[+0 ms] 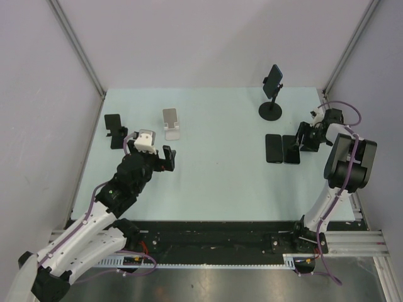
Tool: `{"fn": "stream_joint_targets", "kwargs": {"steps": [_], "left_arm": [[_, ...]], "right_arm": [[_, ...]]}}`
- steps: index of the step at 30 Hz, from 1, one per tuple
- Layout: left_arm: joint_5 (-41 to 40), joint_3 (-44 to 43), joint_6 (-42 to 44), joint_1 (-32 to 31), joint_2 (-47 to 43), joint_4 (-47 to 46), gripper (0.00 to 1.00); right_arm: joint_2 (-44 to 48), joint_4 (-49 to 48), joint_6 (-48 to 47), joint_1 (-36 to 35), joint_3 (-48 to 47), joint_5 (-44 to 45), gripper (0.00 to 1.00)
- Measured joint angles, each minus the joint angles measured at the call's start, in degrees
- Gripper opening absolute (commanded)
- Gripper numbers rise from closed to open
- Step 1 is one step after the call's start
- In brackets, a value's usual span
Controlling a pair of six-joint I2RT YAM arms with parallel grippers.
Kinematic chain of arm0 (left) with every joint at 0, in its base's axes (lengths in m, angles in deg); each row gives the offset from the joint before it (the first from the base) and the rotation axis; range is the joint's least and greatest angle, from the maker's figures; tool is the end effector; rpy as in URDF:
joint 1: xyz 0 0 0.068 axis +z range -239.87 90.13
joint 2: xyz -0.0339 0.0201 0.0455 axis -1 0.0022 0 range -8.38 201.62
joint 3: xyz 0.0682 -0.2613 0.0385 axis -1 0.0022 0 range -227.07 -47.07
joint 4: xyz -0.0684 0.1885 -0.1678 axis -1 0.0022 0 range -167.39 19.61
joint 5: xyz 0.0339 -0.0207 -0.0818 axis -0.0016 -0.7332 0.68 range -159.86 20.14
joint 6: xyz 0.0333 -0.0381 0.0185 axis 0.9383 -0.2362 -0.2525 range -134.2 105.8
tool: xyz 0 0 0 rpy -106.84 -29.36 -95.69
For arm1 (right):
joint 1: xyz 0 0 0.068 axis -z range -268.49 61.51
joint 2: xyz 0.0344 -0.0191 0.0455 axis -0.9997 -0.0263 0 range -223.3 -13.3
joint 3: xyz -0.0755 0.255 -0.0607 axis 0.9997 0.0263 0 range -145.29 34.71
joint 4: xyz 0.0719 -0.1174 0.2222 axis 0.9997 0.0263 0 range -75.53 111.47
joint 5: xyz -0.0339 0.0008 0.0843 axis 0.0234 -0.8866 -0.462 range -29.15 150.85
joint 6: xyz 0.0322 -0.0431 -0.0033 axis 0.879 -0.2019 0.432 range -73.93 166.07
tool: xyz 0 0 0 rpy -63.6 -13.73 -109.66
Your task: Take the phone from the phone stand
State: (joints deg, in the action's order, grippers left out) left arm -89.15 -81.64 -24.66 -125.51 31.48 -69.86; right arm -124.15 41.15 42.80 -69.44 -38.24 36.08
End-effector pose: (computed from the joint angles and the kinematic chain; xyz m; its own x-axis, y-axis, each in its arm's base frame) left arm 0.1465 -0.0905 0.2960 -0.2297 -0.0461 -0.9722 0.2506 0.9624 -0.1048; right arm 0.3732 -0.1131 0.1610 -0.8595 0.2421 -0.4502 0.0774 0.9323 0.3534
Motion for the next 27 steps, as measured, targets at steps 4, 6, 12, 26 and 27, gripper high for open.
{"fn": "stream_joint_targets", "kwargs": {"steps": [4,6,12,26,27], "left_arm": [[0.00,0.02,0.00,0.00,0.31,-0.04,1.00],[0.00,0.02,0.00,0.00,0.39,-0.07,1.00],[0.00,0.04,0.00,0.00,0.39,-0.15,1.00],[-0.04,0.09,-0.02,-0.02,1.05,-0.20,1.00],[-0.09,0.07,-0.02,-0.02,1.29,-0.20,1.00]], "right_arm": [[-1.18,-0.20,-0.42,-1.55,-1.57,-0.02,0.62],[-1.44,-0.22,-0.68,-2.16,-1.97,0.17,0.62],[-1.46,-0.22,-1.09,-2.51,-2.08,0.28,0.62],[0.09,0.13,2.82,-3.21,-1.97,2.47,0.99],[0.52,0.33,3.48,-3.13,-1.90,3.08,1.00]]}}
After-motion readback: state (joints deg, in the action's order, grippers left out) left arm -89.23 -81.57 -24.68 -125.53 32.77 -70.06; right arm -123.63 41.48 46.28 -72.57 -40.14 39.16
